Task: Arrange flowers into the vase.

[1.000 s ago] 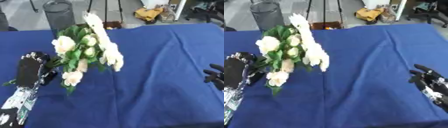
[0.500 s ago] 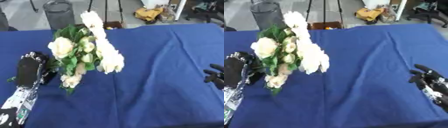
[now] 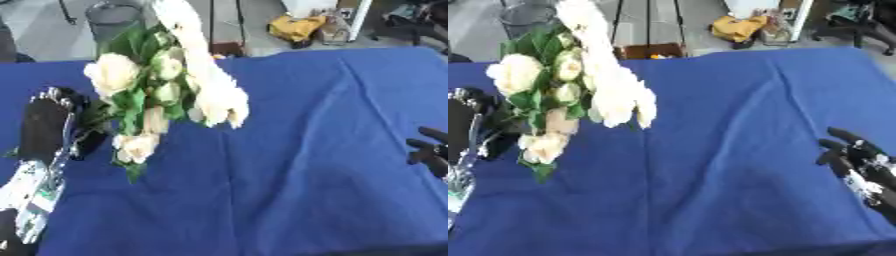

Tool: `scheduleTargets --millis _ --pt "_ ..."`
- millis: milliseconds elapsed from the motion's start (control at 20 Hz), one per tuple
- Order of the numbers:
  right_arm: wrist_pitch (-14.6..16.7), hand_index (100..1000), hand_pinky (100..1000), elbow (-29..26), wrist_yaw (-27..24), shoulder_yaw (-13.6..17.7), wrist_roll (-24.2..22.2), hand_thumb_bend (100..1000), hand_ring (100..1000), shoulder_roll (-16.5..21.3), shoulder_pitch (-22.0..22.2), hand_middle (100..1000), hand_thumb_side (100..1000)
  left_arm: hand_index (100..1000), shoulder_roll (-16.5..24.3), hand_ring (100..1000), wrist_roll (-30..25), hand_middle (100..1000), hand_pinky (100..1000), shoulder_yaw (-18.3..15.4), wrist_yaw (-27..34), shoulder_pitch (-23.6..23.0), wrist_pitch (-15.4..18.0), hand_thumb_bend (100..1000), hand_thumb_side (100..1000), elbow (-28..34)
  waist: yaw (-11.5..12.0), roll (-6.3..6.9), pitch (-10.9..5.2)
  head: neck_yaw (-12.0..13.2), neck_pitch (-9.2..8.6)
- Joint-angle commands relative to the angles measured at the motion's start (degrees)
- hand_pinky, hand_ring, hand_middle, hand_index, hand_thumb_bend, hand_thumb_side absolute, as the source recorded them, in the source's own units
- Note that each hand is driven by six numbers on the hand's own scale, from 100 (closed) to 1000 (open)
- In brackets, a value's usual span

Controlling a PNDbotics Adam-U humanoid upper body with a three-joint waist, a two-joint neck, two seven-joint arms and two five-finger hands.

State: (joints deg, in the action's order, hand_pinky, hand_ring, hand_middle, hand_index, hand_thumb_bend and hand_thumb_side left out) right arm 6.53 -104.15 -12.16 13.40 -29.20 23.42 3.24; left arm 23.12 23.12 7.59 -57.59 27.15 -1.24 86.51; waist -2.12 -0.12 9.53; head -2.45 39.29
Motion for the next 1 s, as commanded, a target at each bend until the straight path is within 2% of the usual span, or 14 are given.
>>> scheduleTargets --millis 50,300,550,700,900,1000 --pt "0.02 1000 980 -0.38 0.24 0.67 0.27 204 1000 1.02 -0.13 599 491 100 3.40 100 -3.31 100 100 -0.04 3.46 1.84 -1.23 100 355 3.62 0.07 -0.43 -0.37 -0.50 0.06" --pt "0.00 1000 980 -0.28 0.29 0.87 0.51 201 1000 1.25 0.17 599 491 100 6.68 100 -8.56 100 100 -0.43 8.71 3.24 -3.57 100 428 7.71 0.19 -0.14 -0.73 -1.14 -0.05" --pt "-0.03 1000 981 -0.17 0.28 0.98 0.67 200 1000 1.51 0.36 598 492 100 10.53 100 -13.54 100 100 -1.98 13.69 5.94 -6.98 100 441 12.55 0.25 0.20 -1.18 -1.72 -0.10" --pt "-0.09 1000 981 -0.11 0.22 0.91 0.60 199 1000 1.67 0.38 597 493 100 12.70 100 -16.45 100 100 -2.88 16.61 9.25 -9.15 100 452 15.38 0.06 0.36 -1.44 -1.93 -0.08" --pt "-0.05 1000 981 -0.05 0.10 0.90 0.62 198 1000 1.85 0.45 597 493 100 13.23 100 -20.32 100 100 -4.08 20.47 13.30 -11.62 100 471 16.65 -0.32 0.44 -1.69 -2.00 0.04" --pt "-0.05 1000 981 0.05 0.09 0.81 0.55 197 1000 1.95 0.57 597 493 100 12.83 100 -22.34 100 100 -5.10 22.49 15.34 -12.63 100 509 17.11 -0.71 0.44 -1.91 -2.12 0.10"
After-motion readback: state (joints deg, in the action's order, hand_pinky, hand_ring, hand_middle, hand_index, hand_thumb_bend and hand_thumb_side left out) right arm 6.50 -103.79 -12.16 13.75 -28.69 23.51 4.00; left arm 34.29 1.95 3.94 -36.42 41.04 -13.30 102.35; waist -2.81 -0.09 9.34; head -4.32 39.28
